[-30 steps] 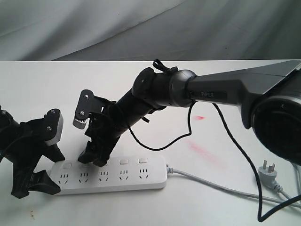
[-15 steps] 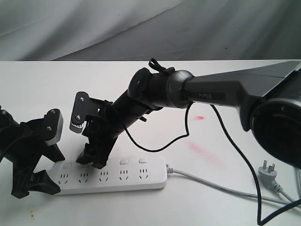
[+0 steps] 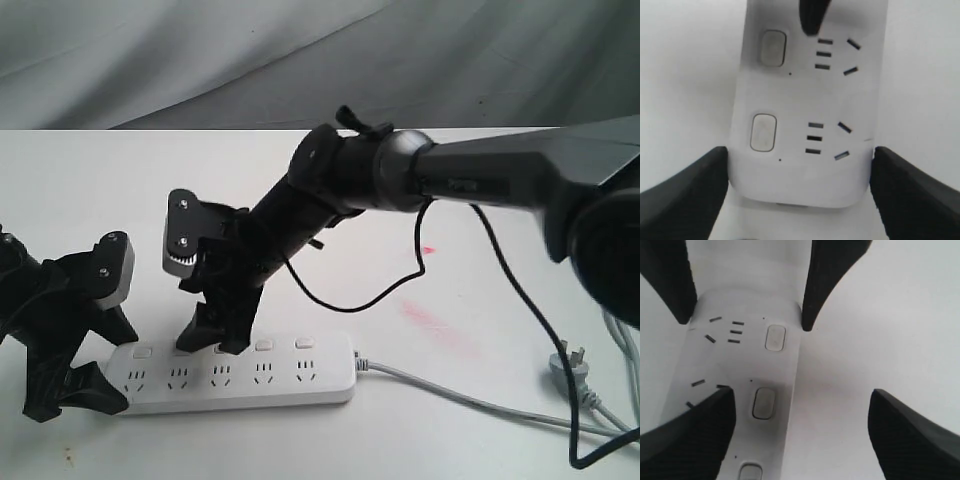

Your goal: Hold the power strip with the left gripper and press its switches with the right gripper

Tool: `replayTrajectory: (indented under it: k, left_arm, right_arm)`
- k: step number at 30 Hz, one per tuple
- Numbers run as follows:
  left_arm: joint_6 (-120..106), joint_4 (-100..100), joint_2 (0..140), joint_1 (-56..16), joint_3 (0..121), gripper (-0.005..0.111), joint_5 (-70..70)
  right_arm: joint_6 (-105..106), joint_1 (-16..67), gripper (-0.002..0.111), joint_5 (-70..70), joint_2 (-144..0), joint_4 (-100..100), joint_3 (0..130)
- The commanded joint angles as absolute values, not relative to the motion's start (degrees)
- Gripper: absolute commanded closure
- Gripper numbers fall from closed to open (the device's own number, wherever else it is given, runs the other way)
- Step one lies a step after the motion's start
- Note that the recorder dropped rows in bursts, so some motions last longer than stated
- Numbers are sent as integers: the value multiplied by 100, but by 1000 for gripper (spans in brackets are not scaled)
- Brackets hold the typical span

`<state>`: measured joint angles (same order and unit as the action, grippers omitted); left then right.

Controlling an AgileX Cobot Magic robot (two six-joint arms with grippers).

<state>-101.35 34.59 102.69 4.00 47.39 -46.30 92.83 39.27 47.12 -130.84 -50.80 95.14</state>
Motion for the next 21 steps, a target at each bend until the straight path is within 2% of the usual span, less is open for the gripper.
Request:
replayTrajectory:
  k: [1,5,12,21]
  left_arm:
    - [-10115,3515,10266,381,4753,67,-4634]
    - [-10115,3515,10266,381,4753,67,-4634]
    - [-10115,3515,10266,381,4753,67,-4634]
    - [-10115,3515,10266,381,4753,67,-4634]
  right_arm:
    - [9393,3714,40,5082,-12586,-5082,9512]
    - [8784,3725,40,5094,-12532,-4466,9503]
    - [9073,3691,40,3686,-12074,-5080,8533]
    - [9489,3742,40,3514,-12154,-5431,8207]
